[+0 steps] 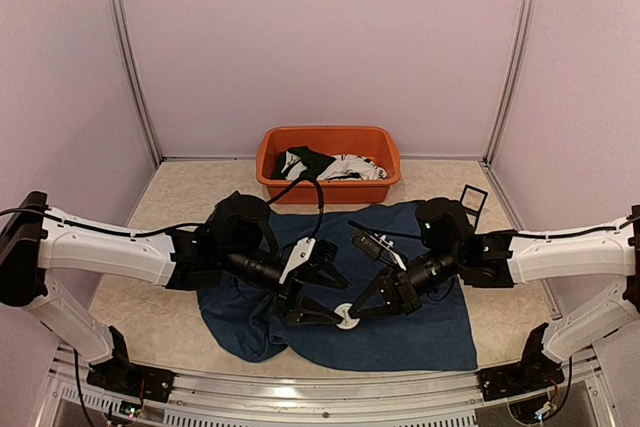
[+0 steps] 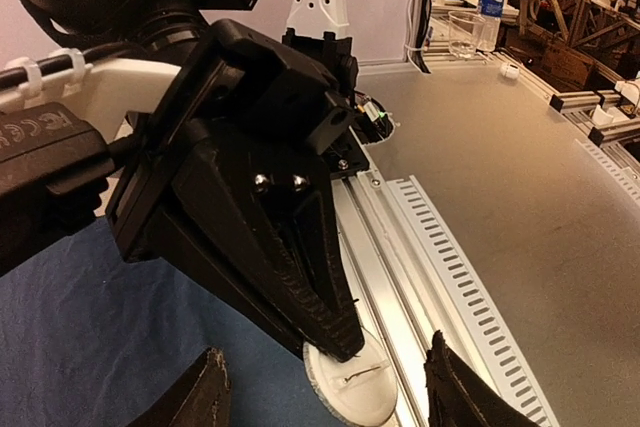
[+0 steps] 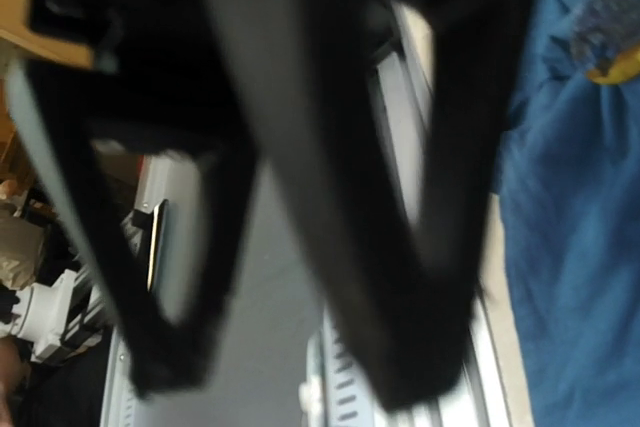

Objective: Pin the brooch onto the clothing
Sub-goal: Open the brooch at the center of the board.

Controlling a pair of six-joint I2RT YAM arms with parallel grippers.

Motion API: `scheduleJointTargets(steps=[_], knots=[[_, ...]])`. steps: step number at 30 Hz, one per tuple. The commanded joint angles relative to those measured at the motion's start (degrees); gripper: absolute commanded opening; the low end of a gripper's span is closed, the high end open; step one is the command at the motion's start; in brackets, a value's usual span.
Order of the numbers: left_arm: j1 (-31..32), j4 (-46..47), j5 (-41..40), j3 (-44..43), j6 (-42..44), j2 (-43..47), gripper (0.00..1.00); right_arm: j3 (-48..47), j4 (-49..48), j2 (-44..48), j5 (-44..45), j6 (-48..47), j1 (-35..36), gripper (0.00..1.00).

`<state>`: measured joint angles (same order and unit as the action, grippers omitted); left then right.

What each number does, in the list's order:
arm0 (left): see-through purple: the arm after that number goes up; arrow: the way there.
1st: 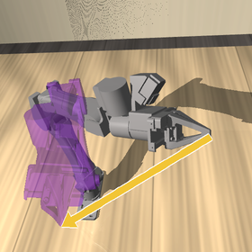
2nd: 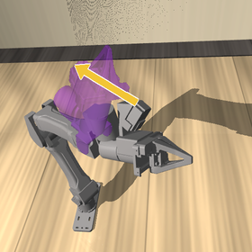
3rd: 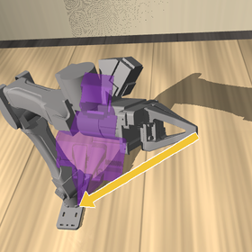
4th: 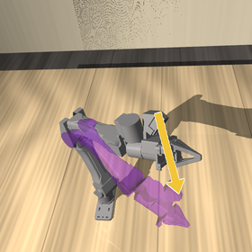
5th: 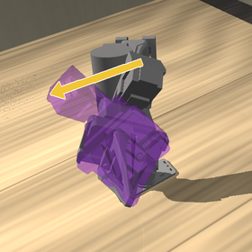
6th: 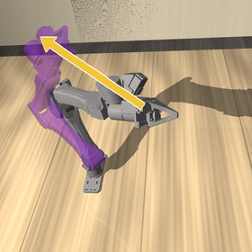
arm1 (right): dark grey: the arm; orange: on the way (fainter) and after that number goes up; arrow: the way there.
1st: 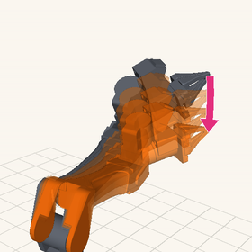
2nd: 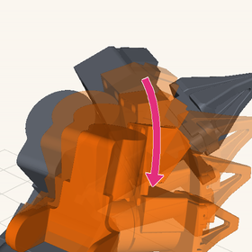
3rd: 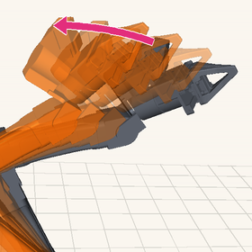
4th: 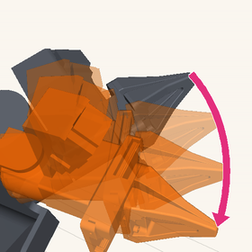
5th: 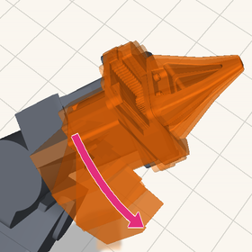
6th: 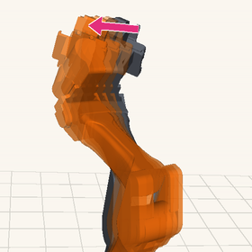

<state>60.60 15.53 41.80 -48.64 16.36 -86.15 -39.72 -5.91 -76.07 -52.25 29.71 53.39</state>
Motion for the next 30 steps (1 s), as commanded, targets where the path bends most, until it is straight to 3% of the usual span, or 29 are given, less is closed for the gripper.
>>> scheduleJointTargets(steps=[1,12,17,30], knots=[[1.12,-2.91,0.48,-2.21,1.99,-1.97,0.62,-1.49,-1.44,-1.06,-1.95,0.69,-0.48,0.0],[1.6,-4.91,-0.52,-3.31,3.76,-3.01,0.44,-1.72,-2.15,-1.63,-2.49,1.35,-0.61,0.0],[1.61,-5.29,-0.6,-3.39,4.03,-3.13,0.31,-1.59,-2.47,-1.56,-2.48,1.54,-0.56,0.0],[2.0,-3.54,-2.72,-3.63,2.43,-4.07,0.14,-1.41,-3.64,-1.84,-2.42,2.78,-0.59,0.0]])
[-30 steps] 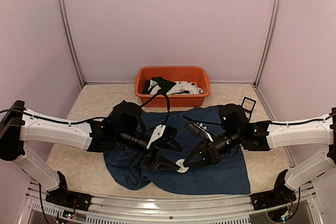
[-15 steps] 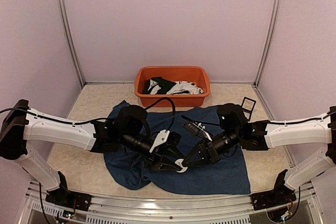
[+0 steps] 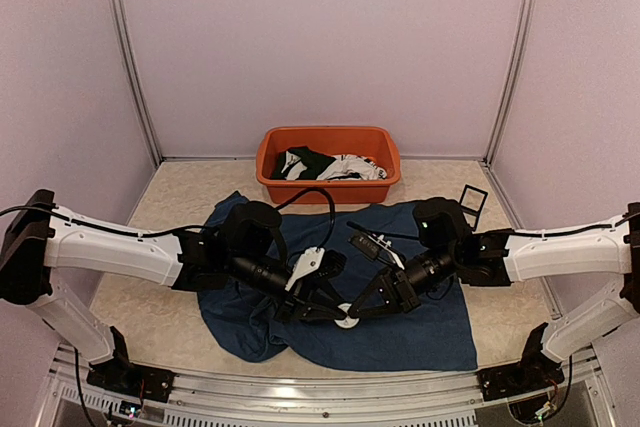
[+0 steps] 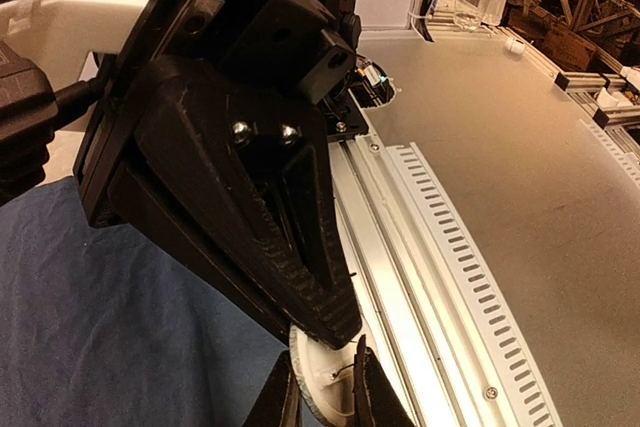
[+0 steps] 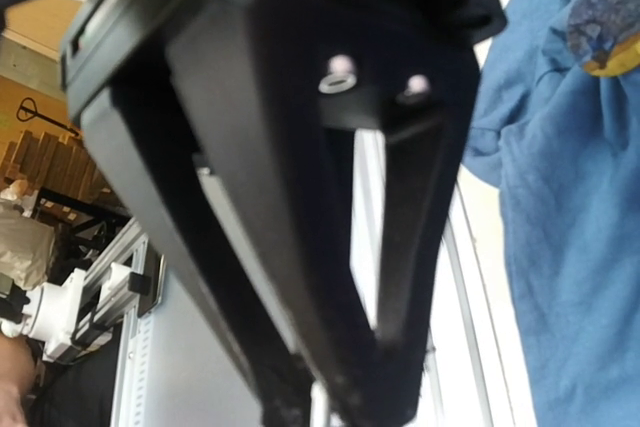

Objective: Pin the brooch onto the clothing
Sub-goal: Open the brooch at the center of the board.

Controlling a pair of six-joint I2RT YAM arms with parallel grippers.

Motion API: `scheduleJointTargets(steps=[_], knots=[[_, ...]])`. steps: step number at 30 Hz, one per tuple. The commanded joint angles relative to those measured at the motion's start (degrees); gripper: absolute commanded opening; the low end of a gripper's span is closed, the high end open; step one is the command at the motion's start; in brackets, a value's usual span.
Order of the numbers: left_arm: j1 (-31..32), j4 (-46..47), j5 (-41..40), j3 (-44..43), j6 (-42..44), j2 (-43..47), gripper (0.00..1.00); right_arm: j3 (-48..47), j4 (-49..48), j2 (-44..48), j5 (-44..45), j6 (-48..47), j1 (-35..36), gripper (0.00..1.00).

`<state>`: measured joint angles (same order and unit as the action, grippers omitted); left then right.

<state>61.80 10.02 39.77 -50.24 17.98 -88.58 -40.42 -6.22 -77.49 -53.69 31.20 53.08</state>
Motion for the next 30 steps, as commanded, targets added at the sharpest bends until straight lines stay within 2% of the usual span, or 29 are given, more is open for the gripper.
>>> scheduleJointTargets(steps=[1,4,12,21,30], knots=[[0.93,2.2,-1.09,-2.12,0.63,-1.88,0.13,-0.71,-3.42,-0.46,-0.9,1.38,-0.3,0.0],[1.34,2.6,-1.44,-2.37,0.01,-2.58,0.11,-0.71,-3.62,-0.46,-0.82,1.66,-0.26,0.0],[2.7,3.38,-2.11,-2.34,-0.85,-3.28,0.14,-0.56,-4.13,0.48,0.02,2.15,-0.21,0.0],[3.16,3.94,-2.99,-2.15,-1.12,-3.19,0.24,-0.23,-4.22,1.46,0.52,2.4,-0.26,0.0],[3.52,5.07,-5.43,-2.46,-2.17,-3.82,0.13,-0.14,-4.44,2.04,0.69,2.55,-0.34,0.0]])
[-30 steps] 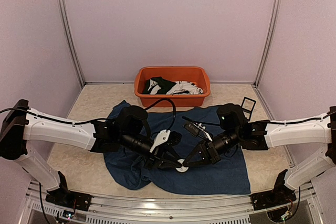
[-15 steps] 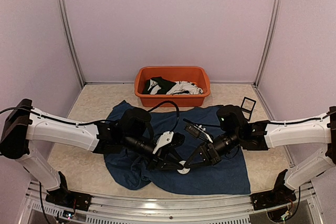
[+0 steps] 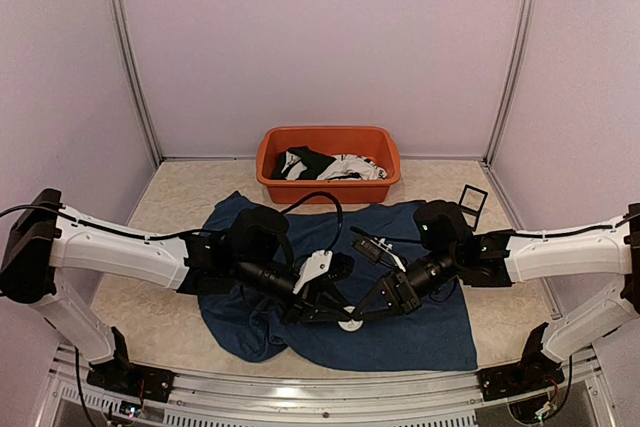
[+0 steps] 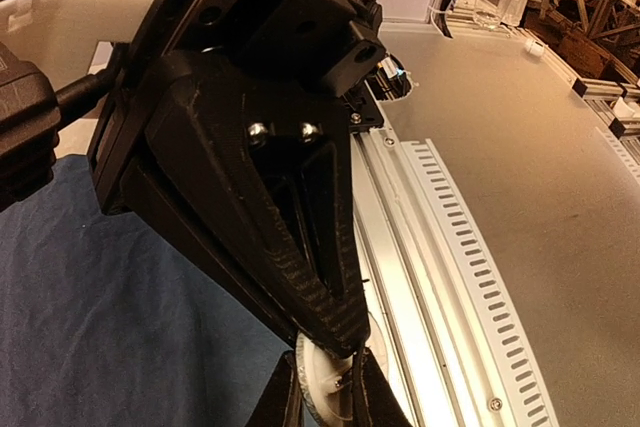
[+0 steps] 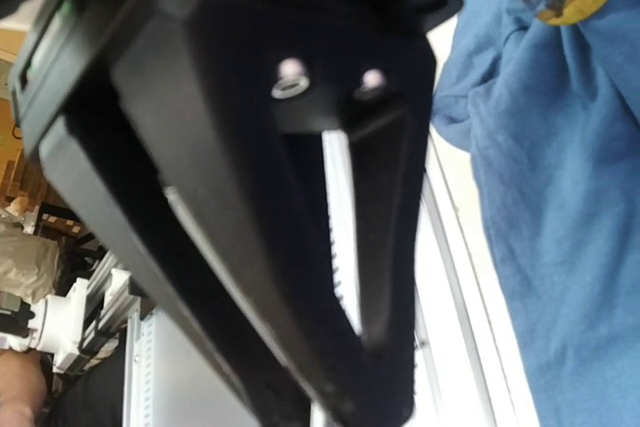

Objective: Pin the brooch onto the clothing
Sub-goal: Open the brooch at the center of the board.

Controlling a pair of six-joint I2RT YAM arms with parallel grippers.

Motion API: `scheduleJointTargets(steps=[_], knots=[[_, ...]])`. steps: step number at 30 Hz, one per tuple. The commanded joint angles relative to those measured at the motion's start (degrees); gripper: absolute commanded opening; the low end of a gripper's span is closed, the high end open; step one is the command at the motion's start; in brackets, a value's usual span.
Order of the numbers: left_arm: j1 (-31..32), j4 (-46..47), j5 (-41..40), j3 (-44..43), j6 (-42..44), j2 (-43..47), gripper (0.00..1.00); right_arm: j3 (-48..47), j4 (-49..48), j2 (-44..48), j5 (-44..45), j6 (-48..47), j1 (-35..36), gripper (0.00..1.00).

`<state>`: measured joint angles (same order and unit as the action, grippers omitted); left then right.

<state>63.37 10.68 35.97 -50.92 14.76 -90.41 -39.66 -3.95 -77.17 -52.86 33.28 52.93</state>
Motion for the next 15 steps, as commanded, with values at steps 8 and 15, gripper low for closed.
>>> scheduleJointTargets(steps=[8,15], knots=[[2.03,11.08,-3.03,1.03,-1.97,-1.39,0.43,-0.51,-5.17,1.96,0.66,-0.87,-0.4,0.0],[-2.05,22.4,-5.27,8.45,-7.94,3.98,0.66,-3.29,9.1,4.39,12.4,-8.19,-1.72,0.0]])
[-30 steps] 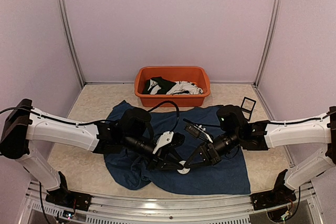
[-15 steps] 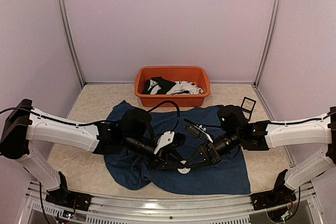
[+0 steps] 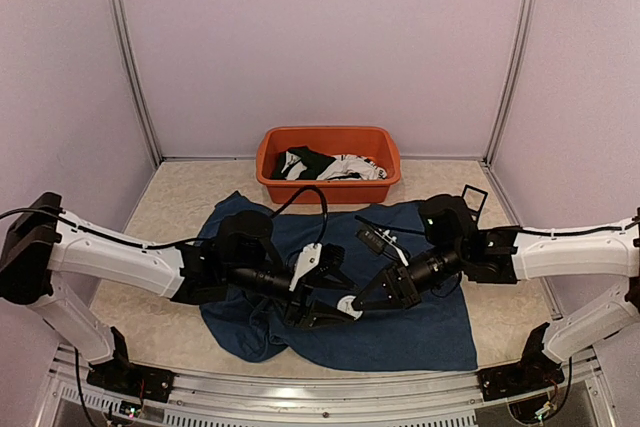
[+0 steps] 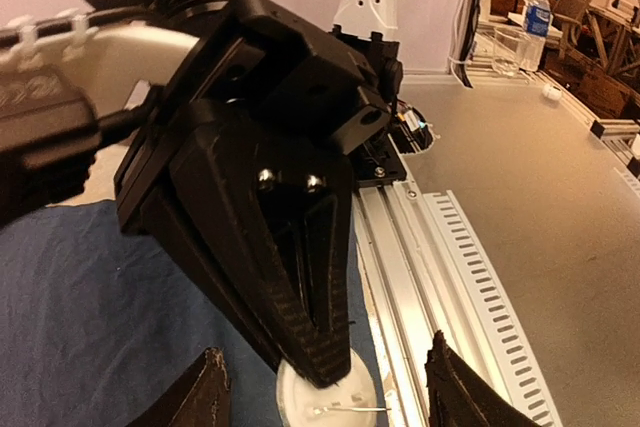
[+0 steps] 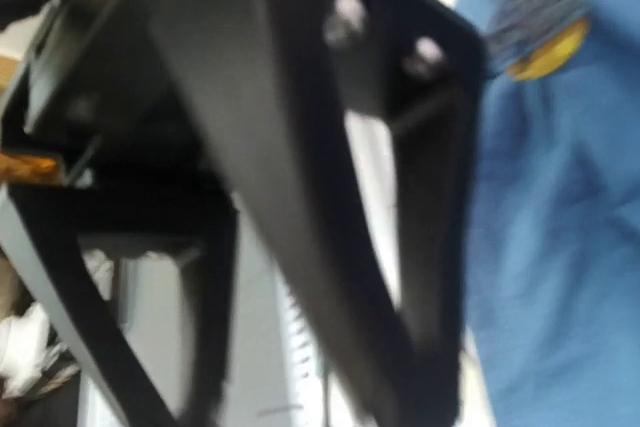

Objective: Pin the brooch onto the clothing
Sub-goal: Open the brooch at the center of the board, then position the brooch on the flattened clothing.

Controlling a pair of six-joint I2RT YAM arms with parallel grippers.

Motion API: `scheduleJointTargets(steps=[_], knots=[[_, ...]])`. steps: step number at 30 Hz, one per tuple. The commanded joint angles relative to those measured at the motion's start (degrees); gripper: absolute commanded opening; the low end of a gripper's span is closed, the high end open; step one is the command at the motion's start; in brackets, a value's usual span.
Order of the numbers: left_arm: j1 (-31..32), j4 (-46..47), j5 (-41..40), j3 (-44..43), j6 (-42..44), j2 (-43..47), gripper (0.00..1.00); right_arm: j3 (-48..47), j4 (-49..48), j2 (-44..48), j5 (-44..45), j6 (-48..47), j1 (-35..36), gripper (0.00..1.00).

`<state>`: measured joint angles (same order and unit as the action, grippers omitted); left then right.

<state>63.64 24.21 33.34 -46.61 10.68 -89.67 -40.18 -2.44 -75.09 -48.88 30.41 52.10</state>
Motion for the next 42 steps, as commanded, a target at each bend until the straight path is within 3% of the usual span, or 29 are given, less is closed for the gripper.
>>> scheduleJointTargets(steps=[1,7,16,22,25,29,42], knots=[[-2.94,10.01,-3.64,5.18,-4.43,3.86,0.67,-3.33,9.62,2.58,11.12,-6.35,-0.96,0.0],[-4.65,8.04,-9.19,6.65,-4.44,5.49,0.72,-7.06,21.95,1.04,30.46,-9.77,-1.02,0.0],[-2.38,2.59,-14.56,3.35,1.5,0.0,0.71,-9.59,34.67,-2.92,53.35,-1.1,-1.03,0.0],[-0.08,-2.32,-15.78,-3.54,6.8,-9.14,0.63,-8.05,36.91,3.42,54.03,5.48,-1.17,0.0],[-0.03,-1.99,-14.81,-5.94,8.16,-13.05,0.61,-7.29,40.48,7.76,58.74,10.12,-1.42,0.0],[-0.07,-3.98,-12.84,-10.88,10.54,-18.59,0.52,-7.01,43.18,10.64,60.19,12.14,-1.82,0.0],[-0.03,-17.37,-7.83,-24.91,11.74,-28.4,0.45,-9.82,47.2,4.08,59.39,12.54,-2.13,0.0]])
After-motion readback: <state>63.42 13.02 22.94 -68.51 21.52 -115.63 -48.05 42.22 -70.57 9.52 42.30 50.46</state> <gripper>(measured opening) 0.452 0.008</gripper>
